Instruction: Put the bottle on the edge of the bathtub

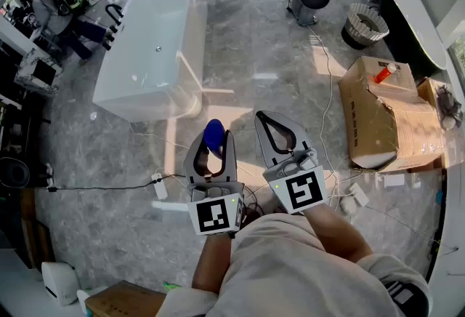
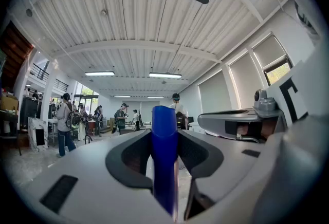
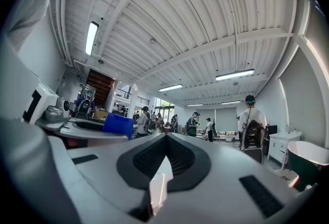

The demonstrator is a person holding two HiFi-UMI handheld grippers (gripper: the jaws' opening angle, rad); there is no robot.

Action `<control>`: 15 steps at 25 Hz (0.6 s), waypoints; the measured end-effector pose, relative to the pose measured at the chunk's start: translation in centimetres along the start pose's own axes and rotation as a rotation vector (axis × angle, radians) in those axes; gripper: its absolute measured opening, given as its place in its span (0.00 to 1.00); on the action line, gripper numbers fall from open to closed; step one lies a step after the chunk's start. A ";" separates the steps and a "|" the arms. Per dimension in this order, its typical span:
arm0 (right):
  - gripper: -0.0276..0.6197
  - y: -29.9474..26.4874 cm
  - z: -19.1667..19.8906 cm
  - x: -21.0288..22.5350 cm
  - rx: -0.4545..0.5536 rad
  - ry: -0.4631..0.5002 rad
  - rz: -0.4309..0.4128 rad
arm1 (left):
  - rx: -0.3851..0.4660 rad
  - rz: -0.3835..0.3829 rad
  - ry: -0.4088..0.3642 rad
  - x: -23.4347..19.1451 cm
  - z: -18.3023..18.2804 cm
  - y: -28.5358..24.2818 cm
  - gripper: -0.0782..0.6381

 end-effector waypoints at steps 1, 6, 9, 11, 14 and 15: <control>0.05 -0.1 0.1 -0.1 -0.001 -0.001 0.002 | -0.001 0.001 -0.001 -0.2 0.1 0.1 0.34; 0.05 -0.3 0.9 -1.1 -0.027 0.001 -0.004 | -0.008 0.001 0.011 -1.4 0.4 0.6 0.34; 0.05 -0.3 1.4 -1.8 -0.025 -0.009 -0.002 | -0.009 -0.006 0.019 -2.5 0.6 1.3 0.34; 0.05 -0.3 2.1 -2.6 -0.026 -0.017 -0.004 | -0.015 -0.012 0.024 -3.4 0.9 2.0 0.34; 0.05 -0.6 3.3 -4.5 -0.049 -0.014 -0.030 | -0.028 -0.014 0.028 -4.9 1.7 3.3 0.34; 0.05 -0.8 3.7 -5.2 -0.061 -0.015 -0.036 | -0.033 -0.013 0.031 -5.4 1.9 3.8 0.34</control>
Point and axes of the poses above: the fingertips, and each gripper's own axes: y backward along the fingers, x to its right, z out of its underside, the point moved 5 cm from there along y, backward along the fingers, and after that the axes turned 8 degrees about x, right-handed, at the moved point
